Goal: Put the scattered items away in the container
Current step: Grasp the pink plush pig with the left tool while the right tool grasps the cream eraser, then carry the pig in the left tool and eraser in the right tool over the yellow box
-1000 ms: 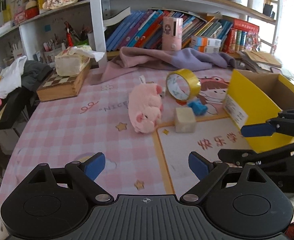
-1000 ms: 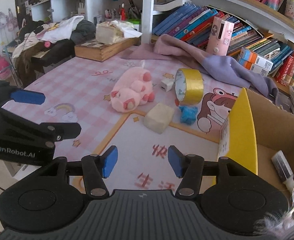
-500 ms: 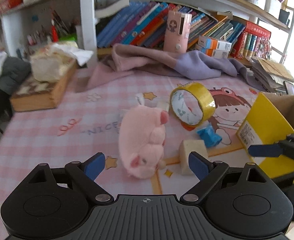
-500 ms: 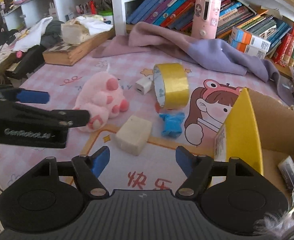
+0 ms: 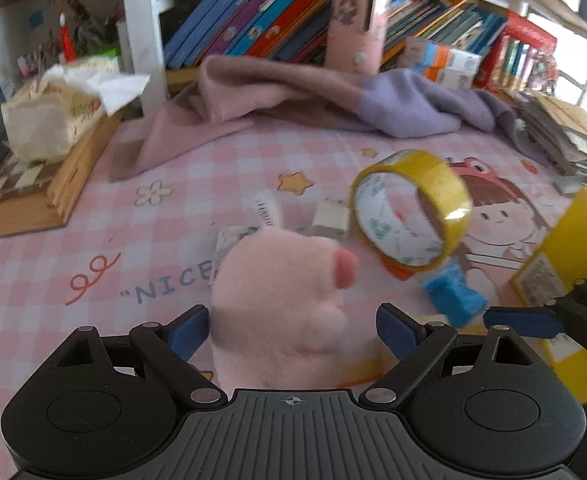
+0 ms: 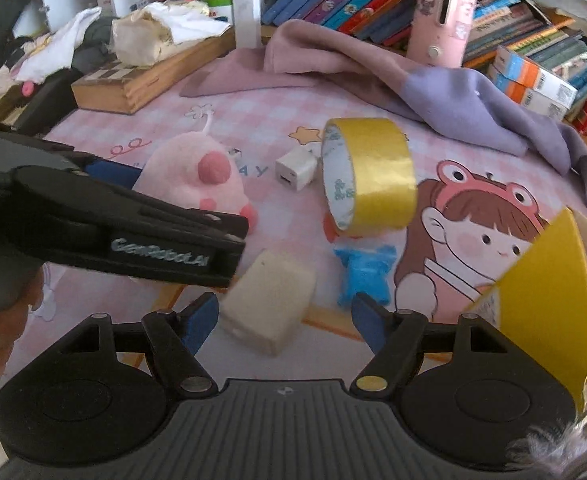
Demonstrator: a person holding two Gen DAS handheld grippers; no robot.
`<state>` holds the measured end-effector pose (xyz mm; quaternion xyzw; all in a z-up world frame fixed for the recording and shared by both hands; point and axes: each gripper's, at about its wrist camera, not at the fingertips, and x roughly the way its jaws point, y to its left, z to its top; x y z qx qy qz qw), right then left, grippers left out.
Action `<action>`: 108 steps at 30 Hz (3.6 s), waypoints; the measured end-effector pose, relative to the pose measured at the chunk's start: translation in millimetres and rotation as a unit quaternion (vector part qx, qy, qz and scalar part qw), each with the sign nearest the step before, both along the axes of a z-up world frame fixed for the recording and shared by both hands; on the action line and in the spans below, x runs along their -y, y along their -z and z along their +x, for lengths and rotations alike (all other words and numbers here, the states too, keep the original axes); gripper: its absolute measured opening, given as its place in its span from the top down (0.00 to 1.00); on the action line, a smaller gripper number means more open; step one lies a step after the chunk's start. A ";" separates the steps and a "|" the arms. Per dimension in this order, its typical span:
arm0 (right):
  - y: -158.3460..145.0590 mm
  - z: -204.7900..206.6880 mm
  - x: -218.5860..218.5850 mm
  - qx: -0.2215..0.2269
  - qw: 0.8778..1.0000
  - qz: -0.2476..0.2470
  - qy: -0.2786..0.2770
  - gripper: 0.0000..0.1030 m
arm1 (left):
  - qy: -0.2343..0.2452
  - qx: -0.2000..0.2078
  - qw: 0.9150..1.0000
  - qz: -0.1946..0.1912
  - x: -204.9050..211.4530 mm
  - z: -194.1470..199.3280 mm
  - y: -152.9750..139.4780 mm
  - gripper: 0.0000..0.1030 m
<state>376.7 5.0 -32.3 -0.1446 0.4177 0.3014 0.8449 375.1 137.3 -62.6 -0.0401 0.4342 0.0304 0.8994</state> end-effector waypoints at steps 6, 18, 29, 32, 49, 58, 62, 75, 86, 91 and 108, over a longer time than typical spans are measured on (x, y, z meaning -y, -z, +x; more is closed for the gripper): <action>12.1 9.5 -10.7 -0.007 1.000 -0.014 -0.002 0.32 | -0.018 -0.019 1.000 -0.016 -10.3 10.0 15.7 0.12; 7.2 2.4 -9.1 -0.022 0.999 0.003 -0.023 0.61 | -0.020 -0.004 0.998 -0.054 -20.5 -13.5 -0.6 0.39; -22.4 -43.7 0.3 0.006 0.999 0.027 -0.043 0.64 | -0.055 0.034 0.995 -0.082 -28.4 -79.1 -35.7 0.39; -30.4 -58.8 4.8 0.013 0.998 0.034 -0.049 0.64 | -0.055 0.036 0.994 -0.091 -26.1 -99.4 -42.1 0.39; -82.4 -167.2 42.5 0.070 0.992 0.052 -0.086 0.66 | -0.046 0.093 0.989 -0.102 0.3 -230.3 -90.3 0.39; -103.1 -236.7 83.1 0.083 0.992 0.057 -0.076 0.66 | 0.008 0.121 0.989 -0.090 35.3 -306.6 -112.3 0.39; -104.2 -265.1 102.2 0.078 0.994 0.062 -0.050 0.66 | 0.014 0.117 0.987 -0.112 48.7 -335.2 -108.9 0.39; -100.2 -319.8 146.4 0.049 0.998 0.047 -0.004 0.67 | 0.046 0.108 0.980 -0.161 76.8 -361.6 -100.3 0.39; -96.7 -329.5 203.0 0.027 0.991 0.053 0.124 0.67 | 0.092 0.107 0.979 -0.148 102.3 -356.1 -106.0 0.39; -88.0 -337.2 220.6 0.017 0.988 0.045 0.150 0.67 | 0.118 0.079 0.977 -0.158 118.3 -349.2 -95.5 0.39; -84.1 -342.4 274.2 0.006 0.970 0.049 0.237 0.68 | 0.212 0.046 0.959 -0.182 170.2 -325.7 -88.0 0.39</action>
